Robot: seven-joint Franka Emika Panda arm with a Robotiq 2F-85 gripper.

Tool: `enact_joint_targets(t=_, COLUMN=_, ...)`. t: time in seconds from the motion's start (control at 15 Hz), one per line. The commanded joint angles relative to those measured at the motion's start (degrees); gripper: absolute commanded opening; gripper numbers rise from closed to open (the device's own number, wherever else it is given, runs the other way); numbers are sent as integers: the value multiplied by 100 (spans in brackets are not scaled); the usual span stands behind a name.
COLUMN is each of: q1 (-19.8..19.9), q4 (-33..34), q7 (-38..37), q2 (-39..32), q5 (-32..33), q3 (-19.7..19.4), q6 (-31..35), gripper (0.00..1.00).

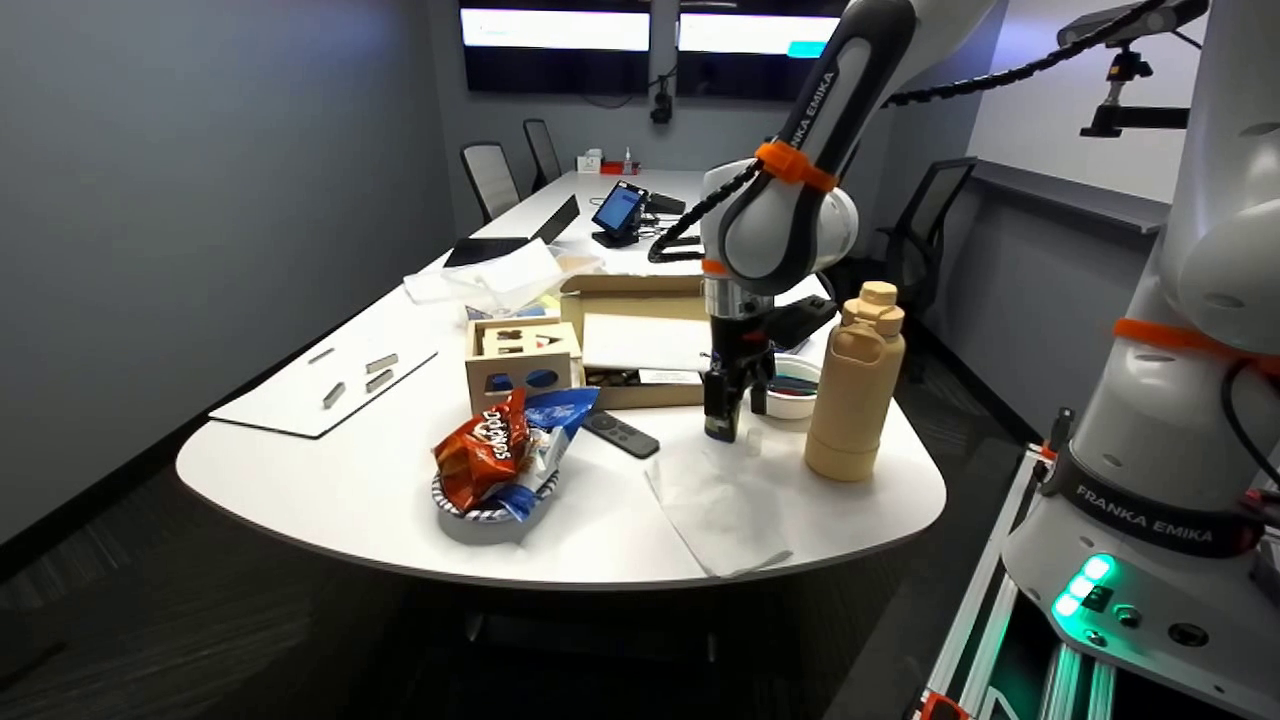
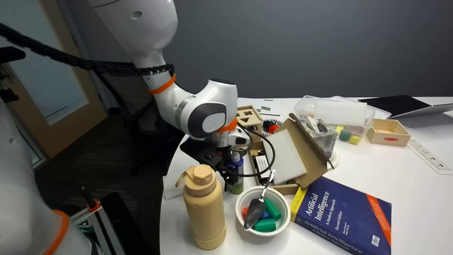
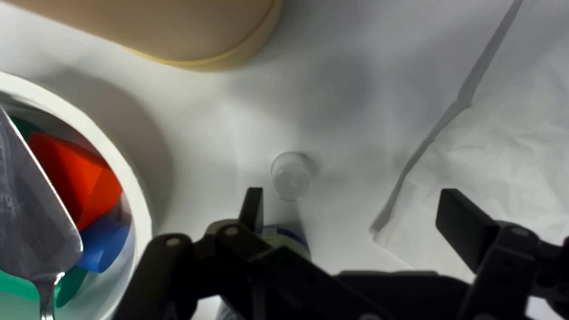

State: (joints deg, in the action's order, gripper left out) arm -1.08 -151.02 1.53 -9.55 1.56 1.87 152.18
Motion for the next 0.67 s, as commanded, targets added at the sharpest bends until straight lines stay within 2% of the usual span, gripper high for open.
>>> enact_joint_targets(t=0.0, q1=-7, q4=40, q7=-48, q2=-106, q5=260, q3=-138, q6=167, gripper=100)
enact_joint_targets(t=0.6, q1=-44, q4=56, q7=-115, q2=-445, q5=469, q3=-281, q6=557, gripper=100)
